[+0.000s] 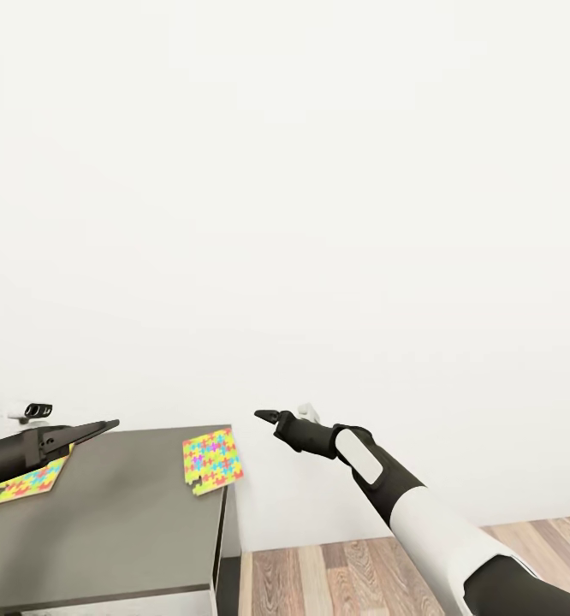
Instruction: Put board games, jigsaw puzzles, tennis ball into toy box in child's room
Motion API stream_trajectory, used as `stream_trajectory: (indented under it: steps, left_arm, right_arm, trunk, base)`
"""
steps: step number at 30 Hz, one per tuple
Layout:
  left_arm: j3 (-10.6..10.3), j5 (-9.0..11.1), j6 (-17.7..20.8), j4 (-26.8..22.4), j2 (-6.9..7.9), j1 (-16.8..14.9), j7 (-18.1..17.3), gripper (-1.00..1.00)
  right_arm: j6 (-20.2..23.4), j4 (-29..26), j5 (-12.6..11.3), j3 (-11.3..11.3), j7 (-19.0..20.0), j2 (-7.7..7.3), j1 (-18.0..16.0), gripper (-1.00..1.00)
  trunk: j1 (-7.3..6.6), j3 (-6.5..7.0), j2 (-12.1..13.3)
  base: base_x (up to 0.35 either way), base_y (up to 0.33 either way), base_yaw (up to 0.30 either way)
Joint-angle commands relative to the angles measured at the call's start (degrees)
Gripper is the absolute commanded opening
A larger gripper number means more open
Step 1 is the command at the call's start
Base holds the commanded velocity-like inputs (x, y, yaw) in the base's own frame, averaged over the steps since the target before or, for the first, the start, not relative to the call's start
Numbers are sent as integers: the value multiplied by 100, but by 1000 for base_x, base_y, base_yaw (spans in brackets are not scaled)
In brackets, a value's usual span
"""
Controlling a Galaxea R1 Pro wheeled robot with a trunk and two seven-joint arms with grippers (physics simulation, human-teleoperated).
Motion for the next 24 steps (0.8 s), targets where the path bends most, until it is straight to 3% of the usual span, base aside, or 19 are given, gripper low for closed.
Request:
stream_trajectory:
  steps: [1,18,24]
  left_arm:
    - [0,-6,61,-1,1,-3,-25,100]
    - [0,-8,61,-1,2,-3,-25,100]
    - [-110,183,175,53,-193,32,-25,100]
  right_arm:
    - [11,3,-15,9,10,-1,-6,100]
    - [-6,0,-46,9,65,-9,-6,100]
    - [-26,12,-60,26,27,69,3,100]
  trunk:
    - [23,-25,-46]
    - [396,-331,-728]
    - [395,-330,-726]
  base:
    - [0,0,0]
    - [0,0,0]
    - [0,0,0]
